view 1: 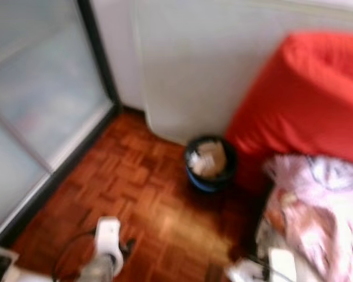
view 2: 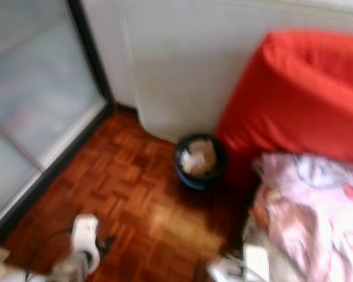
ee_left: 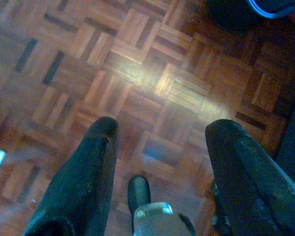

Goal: Clean up the room

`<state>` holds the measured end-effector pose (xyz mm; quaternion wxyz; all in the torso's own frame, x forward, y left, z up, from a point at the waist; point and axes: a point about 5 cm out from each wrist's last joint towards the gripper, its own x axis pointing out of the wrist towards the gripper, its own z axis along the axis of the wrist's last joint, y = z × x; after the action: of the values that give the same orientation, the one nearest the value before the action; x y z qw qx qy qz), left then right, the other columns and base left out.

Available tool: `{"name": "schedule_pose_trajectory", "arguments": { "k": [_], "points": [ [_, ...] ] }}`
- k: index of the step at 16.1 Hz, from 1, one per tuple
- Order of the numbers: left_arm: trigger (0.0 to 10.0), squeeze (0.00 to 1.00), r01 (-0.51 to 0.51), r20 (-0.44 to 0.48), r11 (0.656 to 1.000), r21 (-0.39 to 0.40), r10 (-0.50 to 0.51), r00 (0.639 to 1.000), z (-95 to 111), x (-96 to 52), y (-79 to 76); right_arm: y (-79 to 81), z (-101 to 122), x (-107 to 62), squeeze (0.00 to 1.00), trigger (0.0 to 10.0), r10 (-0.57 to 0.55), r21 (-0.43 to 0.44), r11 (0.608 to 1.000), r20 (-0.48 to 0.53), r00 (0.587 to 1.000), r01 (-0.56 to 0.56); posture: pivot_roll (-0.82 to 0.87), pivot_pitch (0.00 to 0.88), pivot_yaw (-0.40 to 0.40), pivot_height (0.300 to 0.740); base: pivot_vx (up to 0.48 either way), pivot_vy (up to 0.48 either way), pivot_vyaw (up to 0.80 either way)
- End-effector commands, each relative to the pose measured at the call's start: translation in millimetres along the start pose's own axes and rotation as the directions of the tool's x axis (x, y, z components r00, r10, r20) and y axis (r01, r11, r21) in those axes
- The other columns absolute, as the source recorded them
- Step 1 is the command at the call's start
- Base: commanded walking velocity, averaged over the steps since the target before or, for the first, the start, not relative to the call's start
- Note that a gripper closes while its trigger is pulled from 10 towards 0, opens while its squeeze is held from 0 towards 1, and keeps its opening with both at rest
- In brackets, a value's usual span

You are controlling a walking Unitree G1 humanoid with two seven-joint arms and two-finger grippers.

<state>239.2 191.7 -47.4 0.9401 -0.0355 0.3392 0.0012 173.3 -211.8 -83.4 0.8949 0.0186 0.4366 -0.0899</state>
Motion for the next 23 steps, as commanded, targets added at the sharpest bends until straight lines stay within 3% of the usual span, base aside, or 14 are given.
{"name": "schedule_pose_trajectory", "arguments": {
  "k": [1,23],
  "points": [
    [10.0,0.00,-0.043,-0.039,0.999,0.008,0.043,0.998,-10.4,-5.3,15.1,12.2,-0.8,0.3,0.00,10.0,0.033,0.008,0.999,-0.001,0.999,-0.033,-0.02,0.174,-0.038,0.740,0.289,0.000,0.80],
    [10.0,0.00,-0.037,-0.027,0.999,0.015,0.038,0.999,-5.6,-4.0,15.1,14.8,-2.4,0.5,0.00,10.0,0.048,0.060,0.997,-0.020,0.999,-0.047,0.00,0.189,-0.032,0.740,0.291,0.000,0.00]
  ]
}}
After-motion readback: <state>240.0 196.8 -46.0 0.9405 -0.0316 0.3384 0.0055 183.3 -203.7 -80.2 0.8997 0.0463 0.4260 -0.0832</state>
